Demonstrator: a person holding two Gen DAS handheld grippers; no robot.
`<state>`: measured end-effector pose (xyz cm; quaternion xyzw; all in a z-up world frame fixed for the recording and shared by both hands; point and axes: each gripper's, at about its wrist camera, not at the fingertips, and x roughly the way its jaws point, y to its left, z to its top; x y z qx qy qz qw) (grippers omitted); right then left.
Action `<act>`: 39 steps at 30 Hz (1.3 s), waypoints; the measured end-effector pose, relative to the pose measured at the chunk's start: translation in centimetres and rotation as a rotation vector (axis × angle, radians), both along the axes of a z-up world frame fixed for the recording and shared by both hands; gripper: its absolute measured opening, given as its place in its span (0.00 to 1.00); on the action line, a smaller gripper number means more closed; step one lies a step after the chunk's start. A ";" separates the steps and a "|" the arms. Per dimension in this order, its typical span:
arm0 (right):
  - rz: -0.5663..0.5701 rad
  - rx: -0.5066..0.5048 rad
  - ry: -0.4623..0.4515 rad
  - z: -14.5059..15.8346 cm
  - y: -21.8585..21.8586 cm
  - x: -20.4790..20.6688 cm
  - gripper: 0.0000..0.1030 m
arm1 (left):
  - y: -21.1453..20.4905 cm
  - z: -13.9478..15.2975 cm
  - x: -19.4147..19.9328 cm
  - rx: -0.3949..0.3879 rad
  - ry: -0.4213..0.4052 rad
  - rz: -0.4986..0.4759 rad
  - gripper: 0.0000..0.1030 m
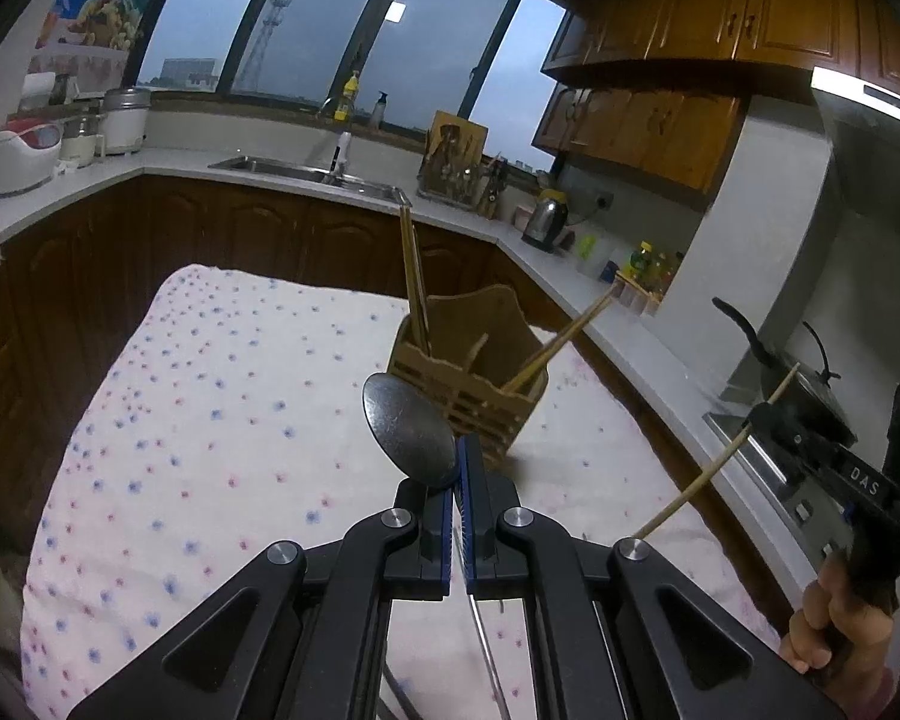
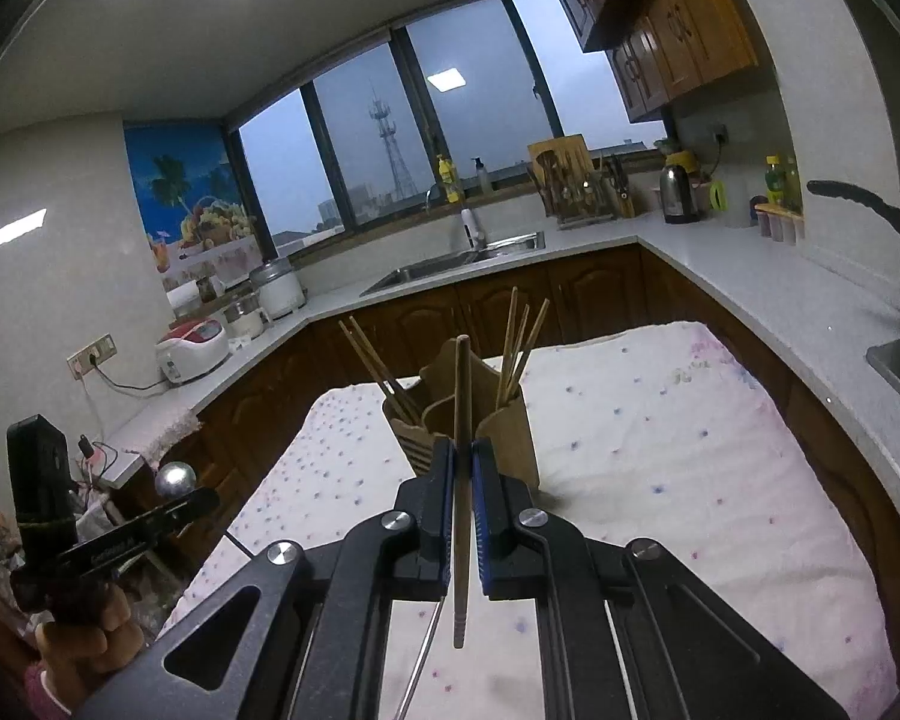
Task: Organize utensils
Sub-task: 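Lift the spoon and chopstick upright and carry both tools over the holder, then lower the spoon and chopstick into the holder and open both tools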
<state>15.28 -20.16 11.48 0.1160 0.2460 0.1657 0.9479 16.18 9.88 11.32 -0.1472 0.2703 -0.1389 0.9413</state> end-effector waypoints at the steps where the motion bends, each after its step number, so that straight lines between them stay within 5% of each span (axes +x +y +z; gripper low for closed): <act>1: 0.000 0.000 -0.004 0.2 0.0 0.2 0.06 | 0.1 0.1 0.2 0.000 -0.003 0.002 0.00; 28: -0.012 0.035 -0.180 5.9 0.6 8.8 0.06 | 0.8 3.5 11.1 0.002 -0.141 0.078 0.00; 39: -0.038 0.015 -0.197 4.4 1.9 13.0 0.06 | -2.7 1.4 18.1 0.076 -0.179 0.117 0.00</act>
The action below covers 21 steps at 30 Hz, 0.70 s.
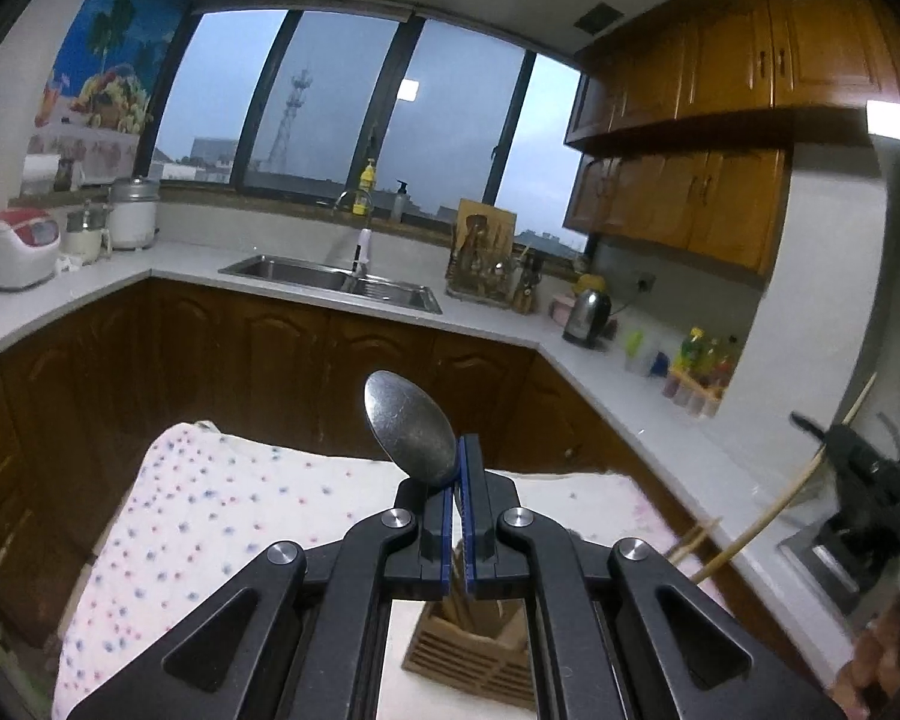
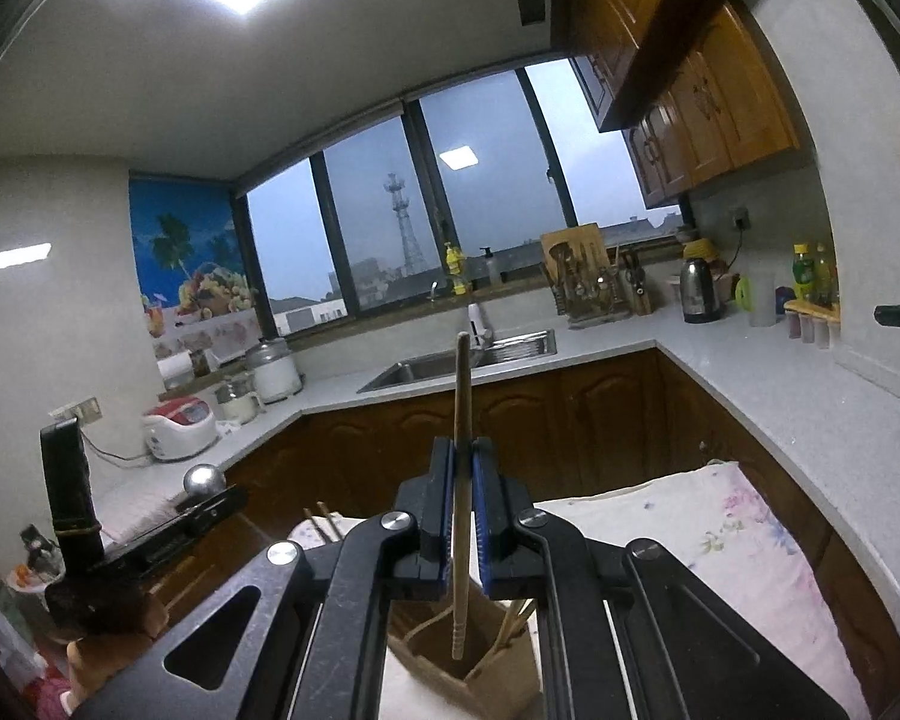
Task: Organize utensils
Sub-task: 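Lower the spoon and chopstick into the holder and open both tools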
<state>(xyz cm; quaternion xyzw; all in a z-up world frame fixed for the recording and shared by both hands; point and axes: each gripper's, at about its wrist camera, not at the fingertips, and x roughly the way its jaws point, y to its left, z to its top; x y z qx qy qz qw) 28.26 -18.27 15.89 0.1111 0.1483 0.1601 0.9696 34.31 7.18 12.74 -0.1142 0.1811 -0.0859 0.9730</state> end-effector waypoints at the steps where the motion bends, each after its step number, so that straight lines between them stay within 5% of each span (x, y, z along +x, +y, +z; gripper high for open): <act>1: 0.000 -0.006 0.005 -0.3 0.2 0.3 0.06 | -0.4 -0.5 0.4 0.003 0.007 -0.006 0.00; 21: 0.017 -0.025 0.176 -8.7 1.6 3.4 0.06 | -4.1 -7.2 6.9 0.057 0.151 -0.043 0.00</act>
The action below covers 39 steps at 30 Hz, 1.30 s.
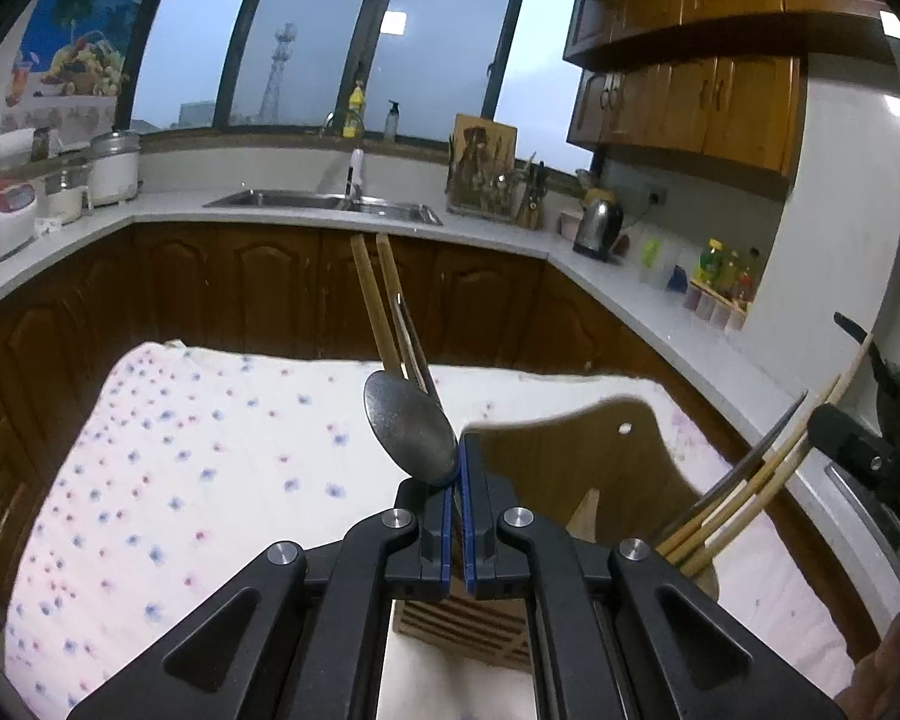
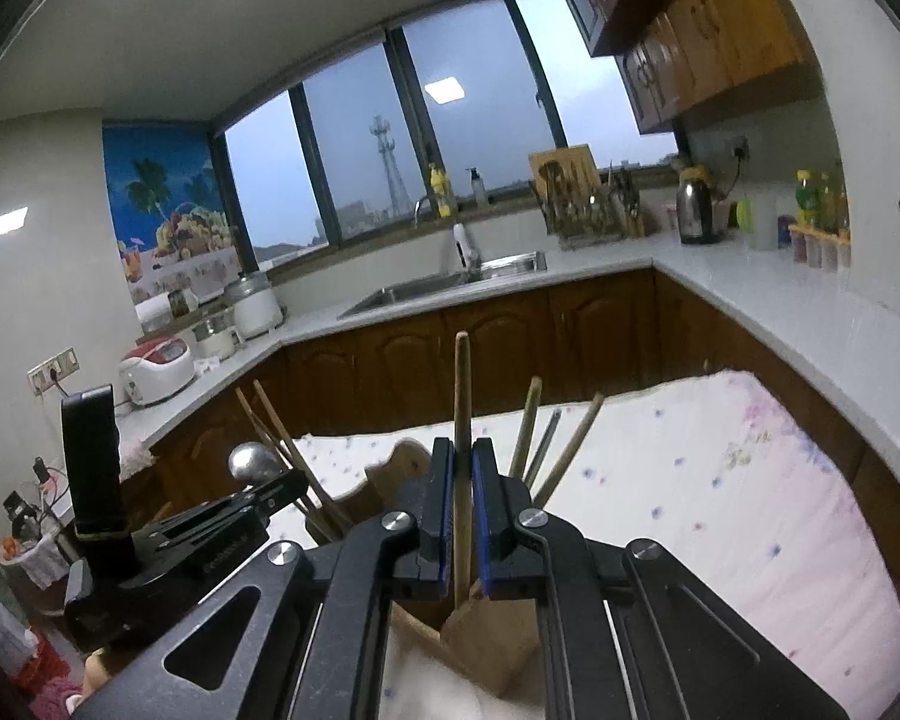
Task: Organize utensils
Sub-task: 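Lower the spoon and chopstick into the holder and open both tools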
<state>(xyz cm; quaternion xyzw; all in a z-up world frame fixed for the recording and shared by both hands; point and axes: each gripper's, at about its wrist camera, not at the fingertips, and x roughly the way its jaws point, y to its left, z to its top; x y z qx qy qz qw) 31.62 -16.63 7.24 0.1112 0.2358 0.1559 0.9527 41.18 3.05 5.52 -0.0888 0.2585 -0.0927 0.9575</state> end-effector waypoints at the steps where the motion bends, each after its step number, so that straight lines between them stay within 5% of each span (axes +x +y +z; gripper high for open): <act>1: -0.001 0.003 0.006 -0.2 0.1 0.0 0.06 | 0.0 -0.1 0.1 -0.003 0.004 -0.003 0.00; 34: -0.017 0.050 0.083 -1.8 -0.7 0.6 0.11 | -0.3 -1.4 0.7 -0.010 0.054 -0.036 0.04; 36: -0.021 0.058 0.083 -1.8 -0.8 0.5 0.16 | -0.2 -1.3 0.6 -0.012 0.057 -0.037 0.05; 38: -0.017 0.073 0.085 -1.8 -1.0 0.5 0.41 | -0.3 -1.2 0.5 -0.014 0.061 -0.038 0.06; 39: -0.016 0.076 0.085 -1.8 -1.1 0.4 0.44 | -0.3 -1.1 0.3 -0.016 0.062 -0.041 0.09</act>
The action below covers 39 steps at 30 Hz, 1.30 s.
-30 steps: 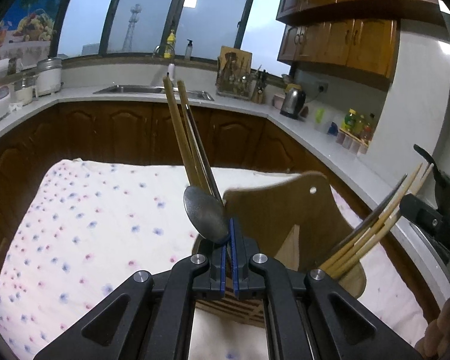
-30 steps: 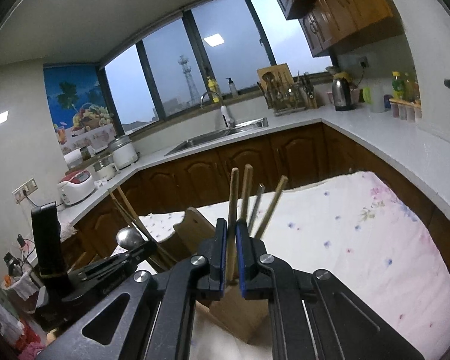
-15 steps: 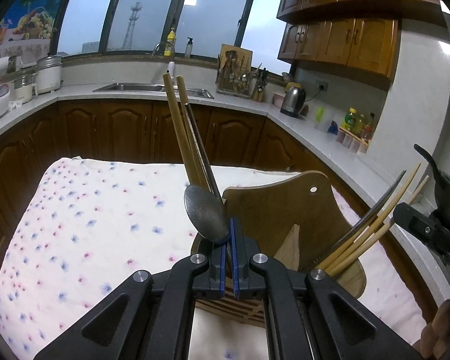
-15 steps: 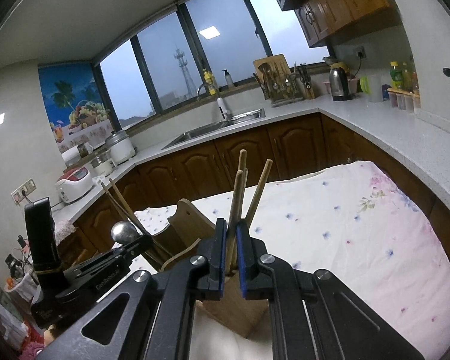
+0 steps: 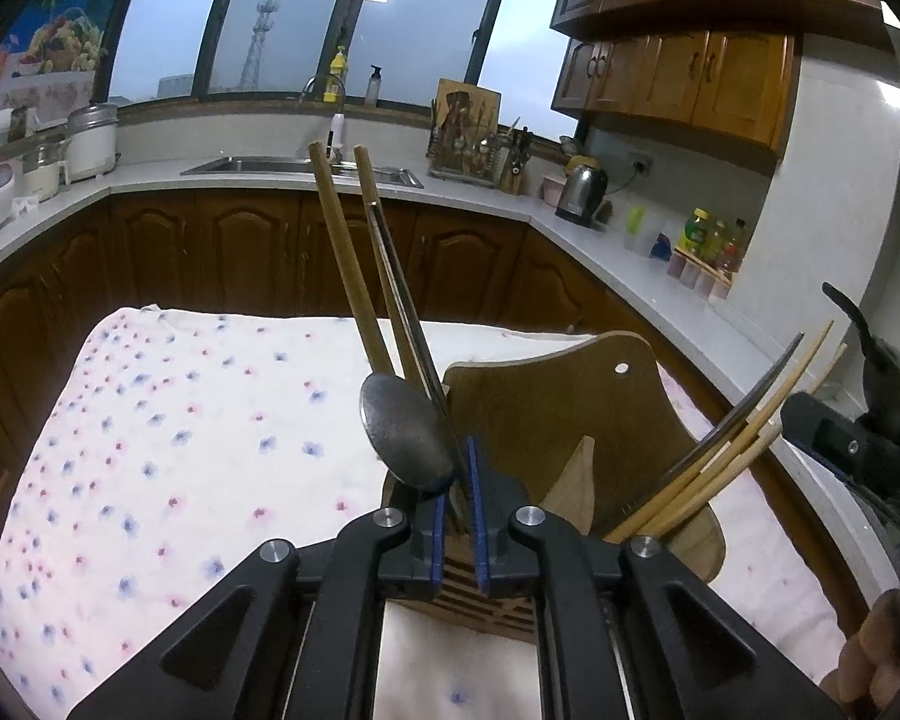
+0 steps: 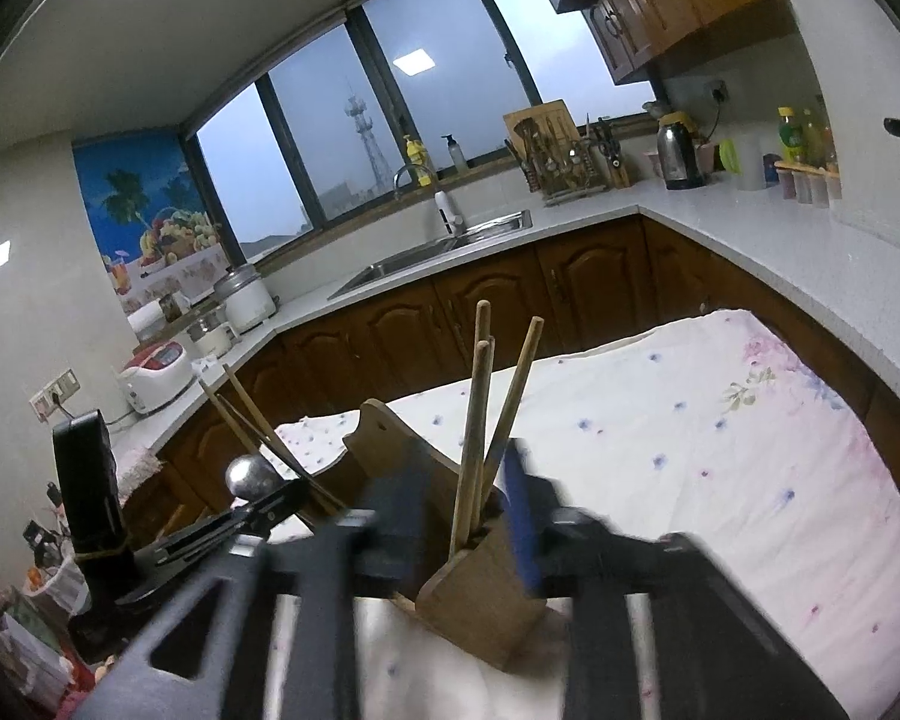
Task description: Organize utensils
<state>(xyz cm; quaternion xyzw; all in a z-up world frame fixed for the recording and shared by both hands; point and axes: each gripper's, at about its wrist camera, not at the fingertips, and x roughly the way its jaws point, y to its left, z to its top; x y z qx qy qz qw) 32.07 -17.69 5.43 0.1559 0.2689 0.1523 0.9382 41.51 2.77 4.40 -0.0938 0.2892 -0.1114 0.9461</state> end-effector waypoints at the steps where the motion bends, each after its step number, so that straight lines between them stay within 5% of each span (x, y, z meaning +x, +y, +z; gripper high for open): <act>1: 0.001 0.001 -0.001 0.1 0.0 -0.1 0.44 | 0.0 0.1 -0.3 0.001 -0.002 -0.004 0.11; 4: 0.005 0.015 0.002 0.1 -0.1 -0.3 0.44 | -0.4 0.5 -1.0 0.015 -0.016 -0.002 0.21; 7: 0.008 0.032 -0.004 0.4 -0.2 -0.8 0.56 | -0.2 0.7 -1.7 0.016 -0.027 0.009 0.39; 11: 0.015 0.053 -0.017 0.9 -0.6 -1.8 0.68 | 0.5 1.1 -3.3 -0.010 -0.037 0.022 0.48; 16: 0.029 0.076 -0.027 0.8 -0.9 -3.4 0.89 | 1.8 1.1 -6.4 -0.036 -0.045 0.084 0.80; 39: 0.025 0.046 -0.049 0.2 -1.3 -15.7 0.98 | 4.5 2.4 -24.7 -0.046 -0.089 0.150 0.96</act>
